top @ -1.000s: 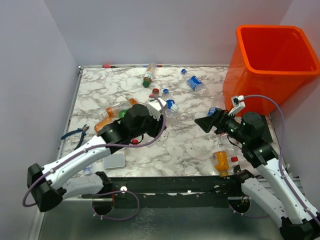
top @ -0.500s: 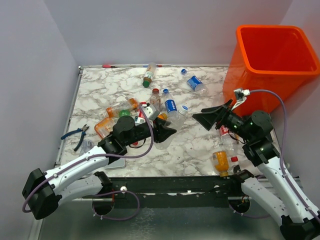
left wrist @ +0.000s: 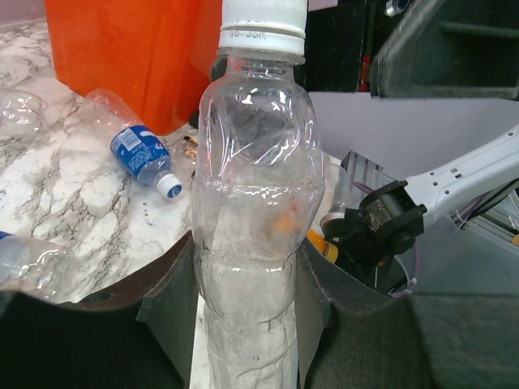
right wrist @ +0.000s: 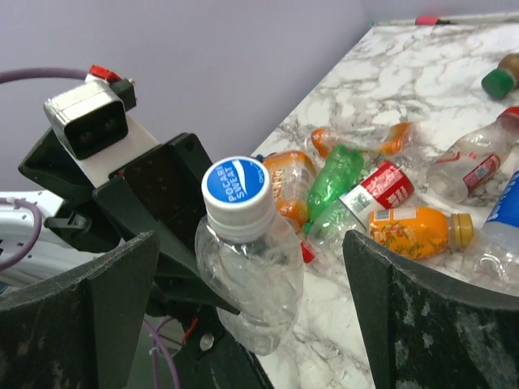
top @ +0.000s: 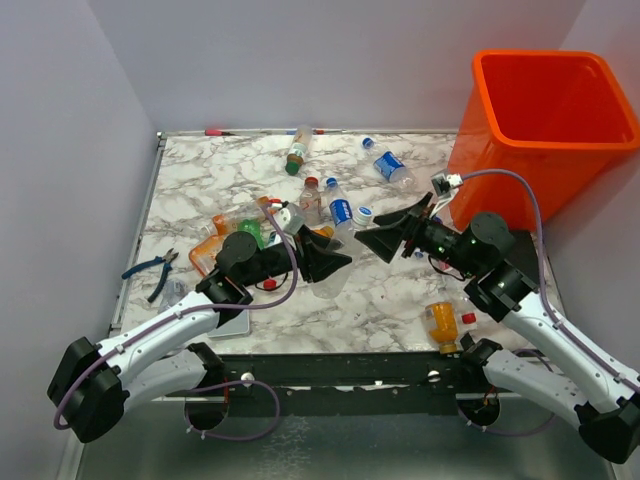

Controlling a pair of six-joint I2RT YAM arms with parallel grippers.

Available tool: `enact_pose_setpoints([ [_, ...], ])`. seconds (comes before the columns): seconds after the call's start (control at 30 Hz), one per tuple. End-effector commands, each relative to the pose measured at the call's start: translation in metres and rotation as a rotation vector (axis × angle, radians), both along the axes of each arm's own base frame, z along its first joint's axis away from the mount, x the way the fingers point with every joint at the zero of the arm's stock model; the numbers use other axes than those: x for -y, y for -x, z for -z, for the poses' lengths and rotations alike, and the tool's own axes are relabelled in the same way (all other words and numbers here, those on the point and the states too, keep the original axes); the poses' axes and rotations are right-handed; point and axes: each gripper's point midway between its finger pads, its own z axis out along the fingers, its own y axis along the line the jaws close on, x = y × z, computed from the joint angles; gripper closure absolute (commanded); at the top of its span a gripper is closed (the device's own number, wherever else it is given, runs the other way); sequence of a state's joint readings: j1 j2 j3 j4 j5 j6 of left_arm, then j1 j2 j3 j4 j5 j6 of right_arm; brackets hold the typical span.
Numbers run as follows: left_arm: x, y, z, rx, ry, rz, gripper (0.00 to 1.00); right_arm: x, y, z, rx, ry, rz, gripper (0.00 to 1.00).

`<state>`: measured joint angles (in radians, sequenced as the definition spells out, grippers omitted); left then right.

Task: Put the plastic bottles in the bin
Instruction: Pick up the plastic bottle at the center of the board.

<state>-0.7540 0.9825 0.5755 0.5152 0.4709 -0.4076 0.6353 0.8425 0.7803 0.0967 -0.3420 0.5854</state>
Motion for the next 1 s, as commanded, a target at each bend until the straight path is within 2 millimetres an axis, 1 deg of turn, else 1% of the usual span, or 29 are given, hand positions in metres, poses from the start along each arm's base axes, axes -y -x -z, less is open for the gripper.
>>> enact_pose_setpoints([
  [0.0, 0.003, 0.004, -0.002, 0.015, 0.008, 0.036, 0.75, 0.003, -0.013, -0.029, 0.093, -0.048, 0.067, 0.03],
  [0.13, 0.004, 0.004, 0.0, 0.011, 0.004, 0.042, 0.75, 0.001, -0.022, -0.03, 0.078, -0.041, 0.09, 0.09],
  [0.27, 0.003, 0.003, 0.0, 0.012, 0.003, 0.037, 0.75, -0.006, -0.023, -0.025, 0.05, -0.036, 0.062, 0.17],
  [0.47, 0.003, 0.003, 0.001, 0.01, 0.001, 0.038, 0.75, -0.012, -0.024, -0.025, 0.025, -0.051, 0.042, 0.3],
  [0.63, 0.004, 0.002, 0.001, 0.008, 0.0, 0.033, 0.75, -0.022, -0.021, -0.02, -0.005, -0.05, -0.016, 0.44],
  [0.73, 0.003, 0.0, 0.002, 0.008, -0.003, 0.023, 0.74, -0.028, -0.017, -0.017, -0.013, -0.043, -0.039, 0.62],
  [0.77, 0.003, 0.0, 0.002, 0.009, -0.004, 0.02, 0.72, -0.028, -0.016, -0.016, -0.01, -0.044, -0.043, 0.68],
  [0.8, 0.002, -0.001, 0.003, 0.008, -0.005, 0.014, 0.68, -0.028, -0.015, -0.017, -0.008, -0.045, -0.047, 0.75],
  [0.83, 0.002, -0.002, 0.003, 0.006, -0.005, 0.006, 0.58, -0.027, -0.014, -0.018, -0.006, -0.045, -0.047, 0.84],
  [0.87, 0.001, -0.003, 0.003, 0.004, -0.006, -0.001, 0.48, -0.027, -0.014, -0.018, -0.004, -0.042, -0.046, 0.95],
  [0.9, 0.001, -0.004, 0.003, 0.005, -0.006, -0.011, 0.37, -0.025, -0.014, -0.019, -0.002, -0.039, -0.039, 0.99],
  [0.97, -0.001, -0.006, 0.003, 0.01, -0.005, -0.024, 0.2, -0.022, -0.013, -0.021, 0.006, -0.032, -0.027, 1.0],
])
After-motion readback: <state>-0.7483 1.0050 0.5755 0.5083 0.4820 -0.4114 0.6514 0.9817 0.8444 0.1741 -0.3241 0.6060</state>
